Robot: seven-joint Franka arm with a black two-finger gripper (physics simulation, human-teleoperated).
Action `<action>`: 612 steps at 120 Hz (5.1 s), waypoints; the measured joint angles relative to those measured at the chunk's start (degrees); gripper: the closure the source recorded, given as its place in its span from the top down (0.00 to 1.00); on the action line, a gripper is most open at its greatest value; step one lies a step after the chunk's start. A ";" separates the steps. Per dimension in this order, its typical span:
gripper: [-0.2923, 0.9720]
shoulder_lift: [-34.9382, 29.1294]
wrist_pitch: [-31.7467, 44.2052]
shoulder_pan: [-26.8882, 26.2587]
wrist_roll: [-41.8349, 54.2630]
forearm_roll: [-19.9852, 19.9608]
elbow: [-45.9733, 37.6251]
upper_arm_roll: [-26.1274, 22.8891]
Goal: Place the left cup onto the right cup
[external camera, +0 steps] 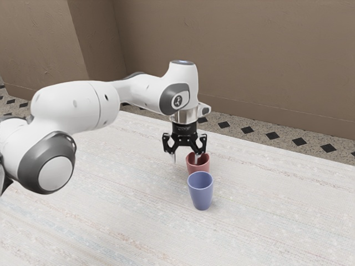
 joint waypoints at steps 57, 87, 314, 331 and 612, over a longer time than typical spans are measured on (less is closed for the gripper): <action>0.52 0.44 0.34 -0.37 -0.03 -0.10 0.12 -0.02; 0.46 0.33 0.36 -0.37 -0.04 -0.14 0.12 0.00; 0.21 -0.23 0.24 -0.54 0.08 -0.17 0.65 -0.08; 0.19 -0.23 0.24 -0.54 0.07 -0.15 0.65 -0.09; 0.15 -17.85 -2.00 -3.44 -0.11 1.34 -8.54 0.34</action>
